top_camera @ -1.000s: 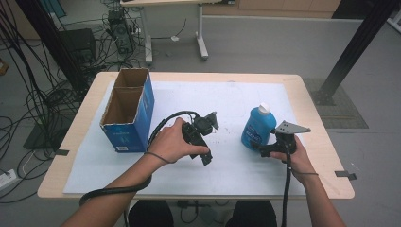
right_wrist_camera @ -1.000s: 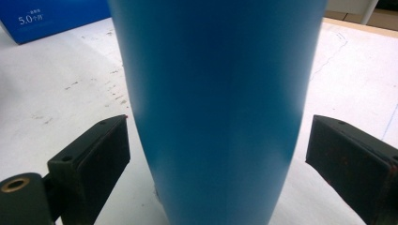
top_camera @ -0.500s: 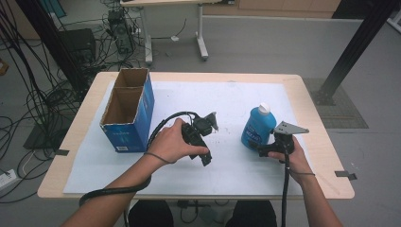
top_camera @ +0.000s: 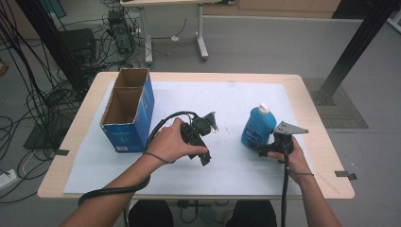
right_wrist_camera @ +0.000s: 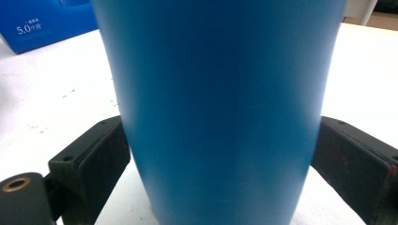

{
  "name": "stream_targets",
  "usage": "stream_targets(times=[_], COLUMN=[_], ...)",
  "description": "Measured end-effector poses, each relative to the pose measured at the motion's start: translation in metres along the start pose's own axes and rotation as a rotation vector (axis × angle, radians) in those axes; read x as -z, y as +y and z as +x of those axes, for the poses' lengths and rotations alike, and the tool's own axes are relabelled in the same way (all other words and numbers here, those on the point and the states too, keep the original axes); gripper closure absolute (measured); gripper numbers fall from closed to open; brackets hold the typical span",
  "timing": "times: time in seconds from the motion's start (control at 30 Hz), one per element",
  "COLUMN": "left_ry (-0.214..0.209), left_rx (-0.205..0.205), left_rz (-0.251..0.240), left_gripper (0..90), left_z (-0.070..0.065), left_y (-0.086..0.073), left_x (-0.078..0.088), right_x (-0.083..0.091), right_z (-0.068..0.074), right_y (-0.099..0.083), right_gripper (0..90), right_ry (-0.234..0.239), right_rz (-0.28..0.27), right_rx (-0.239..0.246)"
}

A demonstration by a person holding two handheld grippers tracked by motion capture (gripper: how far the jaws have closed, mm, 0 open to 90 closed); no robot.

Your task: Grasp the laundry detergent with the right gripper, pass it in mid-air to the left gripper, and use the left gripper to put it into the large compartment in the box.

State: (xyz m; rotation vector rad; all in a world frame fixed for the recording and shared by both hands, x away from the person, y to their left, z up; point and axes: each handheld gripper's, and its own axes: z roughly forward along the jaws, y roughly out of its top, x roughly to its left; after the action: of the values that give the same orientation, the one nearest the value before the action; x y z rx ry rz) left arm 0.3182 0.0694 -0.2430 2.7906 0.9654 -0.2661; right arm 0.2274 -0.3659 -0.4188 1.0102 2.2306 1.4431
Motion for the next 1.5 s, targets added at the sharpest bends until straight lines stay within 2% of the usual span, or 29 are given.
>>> stream_targets(times=[0.5,1.5], left_ry=[0.015,0.01], left_rx=[-0.006,0.002], left_rz=[-0.001,-0.003], left_gripper=[8.7,8.5], left_z=[-0.0032,-0.0017], left_y=[-0.0002,-0.0007], left_x=[0.001,0.0016], right_x=[0.0015,0.0003], right_z=[0.0008,0.0016], right_y=[0.0003,0.0001], right_gripper=[6.6,6.4], right_ry=[-0.006,0.002], right_rz=[-0.004,-0.013], right_rx=[0.002,0.003])
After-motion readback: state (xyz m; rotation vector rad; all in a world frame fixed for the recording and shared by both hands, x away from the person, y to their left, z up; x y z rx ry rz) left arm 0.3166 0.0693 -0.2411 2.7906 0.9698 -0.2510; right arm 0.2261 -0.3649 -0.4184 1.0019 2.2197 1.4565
